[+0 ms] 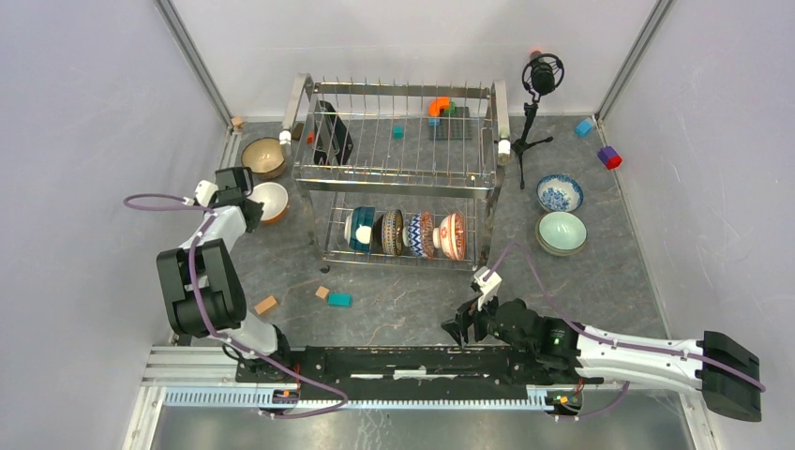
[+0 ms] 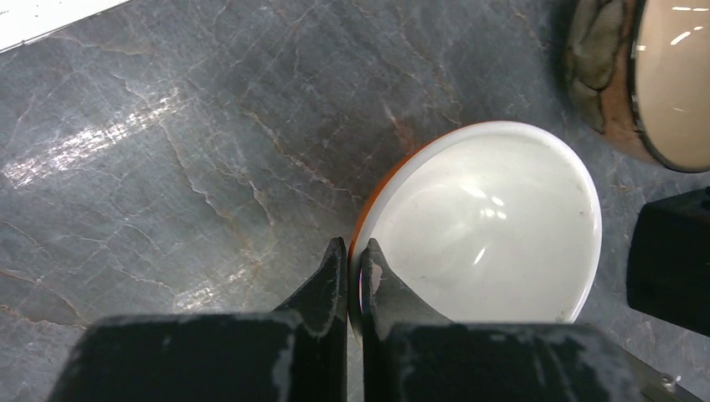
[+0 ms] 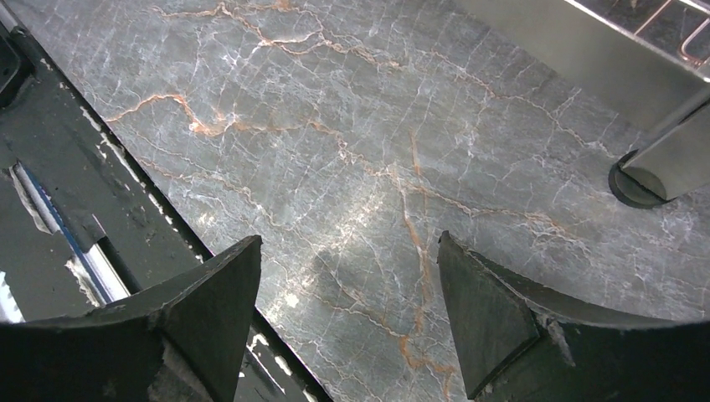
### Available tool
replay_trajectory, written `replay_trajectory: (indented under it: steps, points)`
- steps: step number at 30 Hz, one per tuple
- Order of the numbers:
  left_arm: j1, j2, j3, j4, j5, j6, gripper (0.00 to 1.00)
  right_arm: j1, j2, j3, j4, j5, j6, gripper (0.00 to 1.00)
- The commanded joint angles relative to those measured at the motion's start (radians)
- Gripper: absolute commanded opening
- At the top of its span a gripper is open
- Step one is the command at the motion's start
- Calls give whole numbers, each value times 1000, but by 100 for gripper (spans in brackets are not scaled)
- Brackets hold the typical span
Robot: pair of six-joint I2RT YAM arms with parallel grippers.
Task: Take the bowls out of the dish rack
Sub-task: Place the bowl at the center of the board.
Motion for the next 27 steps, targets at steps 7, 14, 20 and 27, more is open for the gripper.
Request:
replay_trajectory:
  steps: [7, 14, 20, 27]
  points:
    - [22, 10, -63, 132, 14, -43, 2, 5, -3, 1, 17, 19, 10, 82]
    - [22, 24, -64, 136, 30, -36, 4, 5, -9, 8, 4, 26, 15, 82]
    - [23, 28, -81, 128, 39, -30, 18, 4, -23, 10, -22, 21, 11, 82]
    - [23, -19, -100, 122, 61, -17, 47, 4, -71, 10, -61, 25, 8, 82]
